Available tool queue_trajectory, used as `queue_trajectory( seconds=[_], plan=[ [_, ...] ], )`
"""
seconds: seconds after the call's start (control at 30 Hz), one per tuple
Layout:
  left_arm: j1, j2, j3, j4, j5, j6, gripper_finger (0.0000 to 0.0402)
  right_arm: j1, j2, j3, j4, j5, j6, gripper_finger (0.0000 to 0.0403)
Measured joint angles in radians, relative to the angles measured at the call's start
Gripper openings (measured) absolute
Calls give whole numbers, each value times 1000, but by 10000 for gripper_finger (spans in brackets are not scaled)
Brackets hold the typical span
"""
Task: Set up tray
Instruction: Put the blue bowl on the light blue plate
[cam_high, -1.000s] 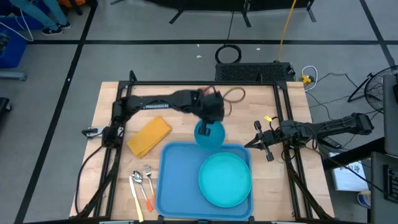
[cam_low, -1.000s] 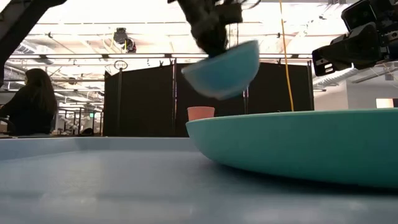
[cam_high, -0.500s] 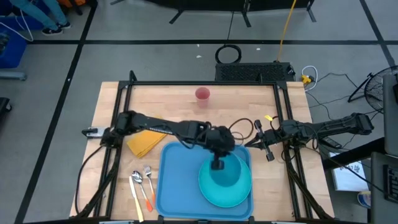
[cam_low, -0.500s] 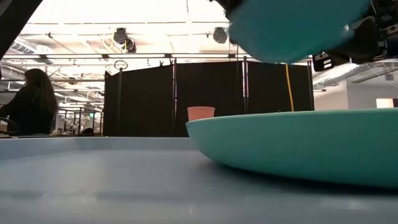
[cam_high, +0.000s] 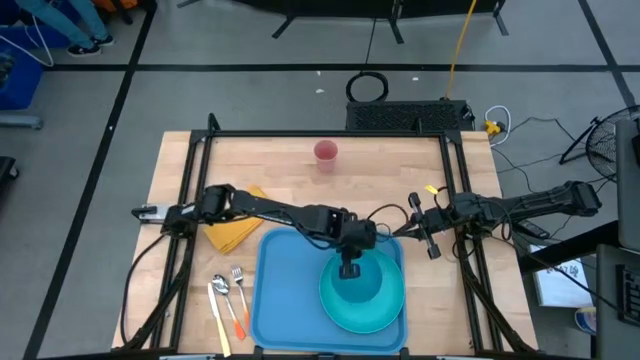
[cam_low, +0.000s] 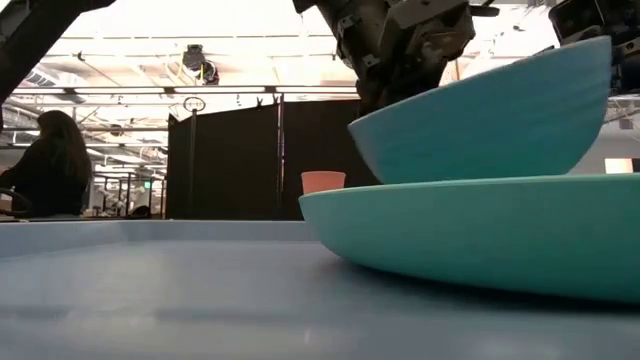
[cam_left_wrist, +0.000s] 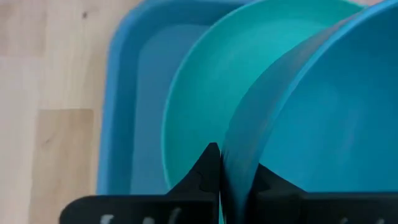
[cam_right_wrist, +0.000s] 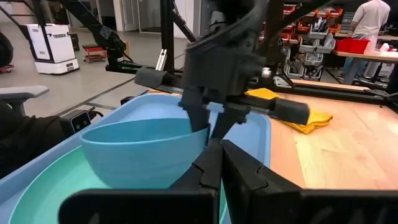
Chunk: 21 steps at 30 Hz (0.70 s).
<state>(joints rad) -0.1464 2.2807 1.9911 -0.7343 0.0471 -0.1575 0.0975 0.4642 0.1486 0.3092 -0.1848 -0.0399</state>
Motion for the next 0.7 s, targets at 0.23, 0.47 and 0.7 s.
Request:
queue_trajectory(
  seconds=[0.23,0.47,0.7],
  plan=[
    [-26,11,0,41,10,-35,9,0,0,0,0,0,0,0],
    [-51,14,0,34,-6,-45,9,0,0,0,0,0,1,0],
    [-66,25,0,50,-31,-47,9,0,0,0,0,0,1,0]
  ],
)
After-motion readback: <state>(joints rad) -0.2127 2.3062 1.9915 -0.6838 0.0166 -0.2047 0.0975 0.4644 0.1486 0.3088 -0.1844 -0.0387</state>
